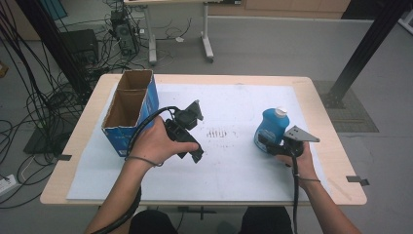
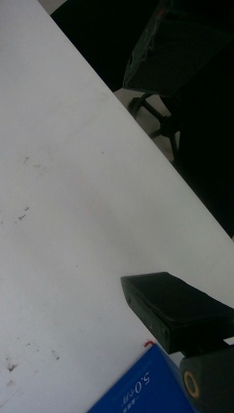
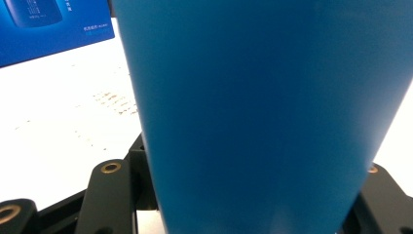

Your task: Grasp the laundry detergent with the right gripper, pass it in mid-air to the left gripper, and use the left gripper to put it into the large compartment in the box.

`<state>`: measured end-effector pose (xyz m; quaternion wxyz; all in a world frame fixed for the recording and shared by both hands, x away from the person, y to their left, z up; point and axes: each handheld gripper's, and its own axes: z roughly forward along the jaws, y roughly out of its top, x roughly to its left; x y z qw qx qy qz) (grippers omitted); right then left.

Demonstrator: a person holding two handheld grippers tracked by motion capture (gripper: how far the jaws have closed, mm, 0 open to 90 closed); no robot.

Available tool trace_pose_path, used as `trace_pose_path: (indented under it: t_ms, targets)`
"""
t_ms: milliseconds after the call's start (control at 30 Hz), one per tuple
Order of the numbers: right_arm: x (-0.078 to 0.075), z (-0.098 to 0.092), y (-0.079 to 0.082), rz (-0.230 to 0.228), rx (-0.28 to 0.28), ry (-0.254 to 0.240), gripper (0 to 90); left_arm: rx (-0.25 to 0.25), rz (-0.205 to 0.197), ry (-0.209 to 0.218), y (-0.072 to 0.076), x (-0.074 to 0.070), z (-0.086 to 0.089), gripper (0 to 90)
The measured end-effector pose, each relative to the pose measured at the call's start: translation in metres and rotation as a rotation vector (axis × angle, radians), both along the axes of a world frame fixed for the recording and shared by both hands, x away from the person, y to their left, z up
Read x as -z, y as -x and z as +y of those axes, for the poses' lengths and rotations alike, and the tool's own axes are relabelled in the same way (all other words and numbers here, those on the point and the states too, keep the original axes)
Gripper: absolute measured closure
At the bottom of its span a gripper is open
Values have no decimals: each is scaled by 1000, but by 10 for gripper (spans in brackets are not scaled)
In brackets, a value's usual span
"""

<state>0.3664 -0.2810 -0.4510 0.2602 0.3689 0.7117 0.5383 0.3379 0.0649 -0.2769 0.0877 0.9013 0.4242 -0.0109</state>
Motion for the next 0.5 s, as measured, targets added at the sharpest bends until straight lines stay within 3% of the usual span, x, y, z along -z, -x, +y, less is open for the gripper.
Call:
trace_pose_path:
  t_ms: [500]
  targets:
    - [0,0,0,0,5,-2,413,-1,-4,-1,1,-1,0,93]
